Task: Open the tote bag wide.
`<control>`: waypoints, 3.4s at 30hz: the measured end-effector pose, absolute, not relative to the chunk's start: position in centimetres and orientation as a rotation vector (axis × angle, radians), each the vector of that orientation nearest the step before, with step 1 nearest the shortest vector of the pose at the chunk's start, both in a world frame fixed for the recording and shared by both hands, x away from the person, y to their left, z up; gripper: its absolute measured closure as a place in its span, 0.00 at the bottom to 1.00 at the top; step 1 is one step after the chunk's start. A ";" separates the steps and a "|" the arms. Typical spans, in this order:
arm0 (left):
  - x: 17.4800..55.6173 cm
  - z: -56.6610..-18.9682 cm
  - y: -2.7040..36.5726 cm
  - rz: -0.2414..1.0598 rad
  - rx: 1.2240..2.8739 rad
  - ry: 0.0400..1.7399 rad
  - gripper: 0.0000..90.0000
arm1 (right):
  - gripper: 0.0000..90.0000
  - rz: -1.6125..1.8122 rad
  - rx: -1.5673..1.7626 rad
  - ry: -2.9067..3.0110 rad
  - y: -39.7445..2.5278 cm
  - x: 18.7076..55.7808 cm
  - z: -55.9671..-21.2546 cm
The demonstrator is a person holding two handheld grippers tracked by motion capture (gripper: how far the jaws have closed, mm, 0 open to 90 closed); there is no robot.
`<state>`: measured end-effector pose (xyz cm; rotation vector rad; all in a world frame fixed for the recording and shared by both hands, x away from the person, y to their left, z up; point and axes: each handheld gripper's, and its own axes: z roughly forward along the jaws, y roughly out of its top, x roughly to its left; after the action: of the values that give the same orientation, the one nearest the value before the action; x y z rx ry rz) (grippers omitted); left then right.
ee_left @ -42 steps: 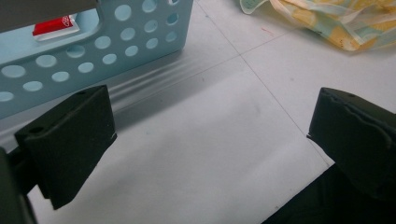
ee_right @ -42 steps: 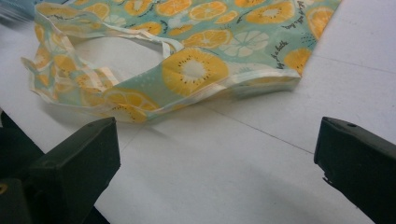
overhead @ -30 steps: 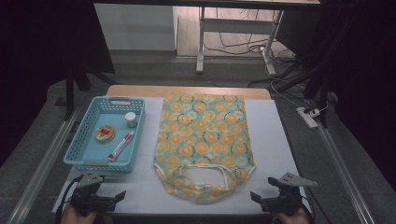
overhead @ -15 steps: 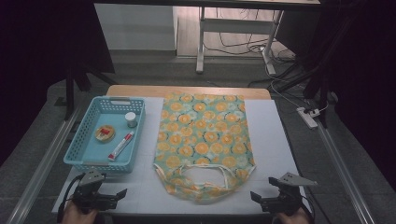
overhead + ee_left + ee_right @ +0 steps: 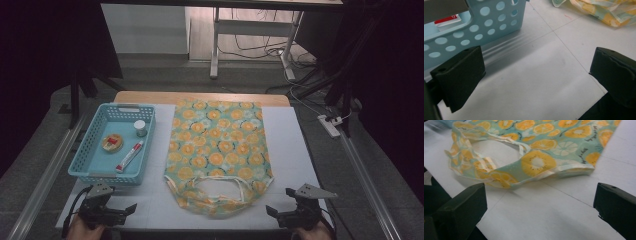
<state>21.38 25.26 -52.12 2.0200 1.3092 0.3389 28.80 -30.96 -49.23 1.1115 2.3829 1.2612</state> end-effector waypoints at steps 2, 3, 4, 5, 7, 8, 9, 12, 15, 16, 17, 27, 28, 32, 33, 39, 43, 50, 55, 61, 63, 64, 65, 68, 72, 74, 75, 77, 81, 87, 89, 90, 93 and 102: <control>21.4 -52.1 25.2 0.339 2.022 1.307 0.00 | 0.00 1.259 1.108 2.387 -30.8 28.8 -49.2; 21.4 -52.1 25.2 0.338 2.024 1.306 0.00 | 0.00 1.265 1.112 2.385 -30.7 28.8 -49.2; 21.4 -52.1 25.2 0.338 2.025 1.304 0.00 | 0.00 1.261 1.108 2.389 -30.6 28.8 -49.1; 21.4 -52.1 25.2 0.338 2.027 1.302 0.00 | 0.00 1.256 1.103 2.391 -30.5 28.9 -49.0; 21.3 -52.1 25.2 0.342 2.027 1.301 0.00 | 0.00 1.236 1.082 2.399 -30.0 28.9 -48.8; 21.3 -52.1 25.2 0.340 2.028 1.300 0.00 | 0.00 1.228 1.072 2.410 -29.8 28.9 -48.7; 21.3 -52.1 25.2 0.339 2.027 1.299 0.00 | 0.00 1.227 1.058 2.419 -29.5 28.9 -48.7; 21.3 -52.1 25.2 0.341 2.027 1.298 0.00 | 0.00 1.210 1.030 2.458 -28.8 29.0 -48.7; 21.3 -52.1 25.1 0.342 2.035 1.298 0.00 | 0.00 1.208 0.987 2.493 -27.9 28.9 -48.6; 21.3 -52.1 25.1 0.344 2.034 1.298 0.00 | 0.00 1.210 0.979 2.501 -27.7 28.9 -48.5; 21.3 -52.1 25.1 0.345 2.034 1.298 0.00 | 0.00 1.212 0.967 2.509 -27.5 29.0 -48.5; 21.3 -52.1 25.1 0.346 2.035 1.297 0.00 | 0.00 1.239 0.884 2.574 -25.5 29.3 -47.9; 21.3 -52.1 25.1 0.346 2.035 1.297 0.00 | 0.00 1.243 0.879 2.580 -25.3 29.4 -47.9; 21.3 -52.1 25.1 0.344 2.034 1.297 0.00 | 0.00 1.236 0.839 2.606 -24.2 29.7 -47.9; 21.3 -52.1 25.1 0.342 2.033 1.297 0.00 | 0.00 1.236 0.830 2.614 -23.9 29.7 -48.0; 21.3 -52.1 25.2 0.342 2.030 1.297 0.00 | 0.00 1.219 0.777 2.680 -22.1 30.1 -48.4; 21.3 -52.1 25.2 0.342 2.029 1.298 0.00 | 0.00 1.217 0.760 2.711 -21.0 30.6 -48.6; 21.4 -52.1 25.2 0.340 2.031 1.298 0.00 | 0.00 1.173 0.728 2.766 -19.2 31.2 -49.4; 21.4 -52.1 25.2 0.339 2.034 1.297 0.00 | 0.00 1.127 0.704 2.809 -18.2 31.5 -50.1; 21.4 -52.1 25.2 0.338 2.036 1.297 0.00 | 0.05 1.045 0.648 2.856 -16.9 31.7 -50.8; 21.4 -52.2 25.1 0.338 2.036 1.296 0.00 | 0.11 1.019 0.605 2.875 -16.5 31.8 -50.9; 21.4 -52.2 25.2 0.337 2.037 1.296 0.00 | 0.13 1.013 0.593 2.876 -16.3 31.8 -51.0; 21.4 -52.2 25.1 0.338 2.036 1.295 0.00 | 0.16 1.000 0.589 2.878 -16.1 31.9 -51.0; 21.4 -52.2 25.1 0.338 2.037 1.294 0.00 | 0.29 0.985 0.580 2.898 -15.8 32.3 -50.9; 21.4 -52.2 25.1 0.338 2.037 1.293 0.00 | 0.52 0.967 0.586 2.938 -15.9 32.8 -51.0; 21.4 -52.2 25.1 0.335 2.039 1.293 0.00 | 0.65 0.951 0.583 2.965 -16.0 33.0 -51.0; 21.4 -52.2 25.1 0.335 2.039 1.293 0.00 | 0.69 0.946 0.581 2.970 -16.0 33.0 -51.0; 21.4 -52.2 25.1 0.334 2.040 1.292 0.00 | 0.77 0.942 0.583 2.967 -16.1 33.1 -50.9; 21.4 -52.2 25.1 0.334 2.040 1.292 0.00 | 0.89 0.960 0.586 2.960 -16.3 33.2 -50.5; 21.4 -52.2 25.1 0.332 2.041 1.295 0.00 | 0.94 1.032 0.610 2.924 -16.7 33.5 -49.4; 21.4 -52.2 25.1 0.332 2.041 1.295 0.00 | 0.96 1.048 0.619 2.913 -16.9 33.7 -49.0; 21.4 -52.2 25.1 0.332 2.041 1.295 0.00 | 0.97 1.056 0.625 2.903 -16.9 33.9 -48.8; 21.4 -52.2 25.1 0.332 2.039 1.296 0.00 | 0.98 1.070 0.633 2.907 -17.0 34.4 -48.6; 21.5 -52.2 25.2 0.328 2.036 1.298 0.00 | 1.00 1.097 0.670 2.883 -17.0 36.9 -47.9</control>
<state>21.45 25.17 -52.18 2.0364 1.2978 0.3283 36.85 -16.97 -47.91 0.6698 2.8828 1.0974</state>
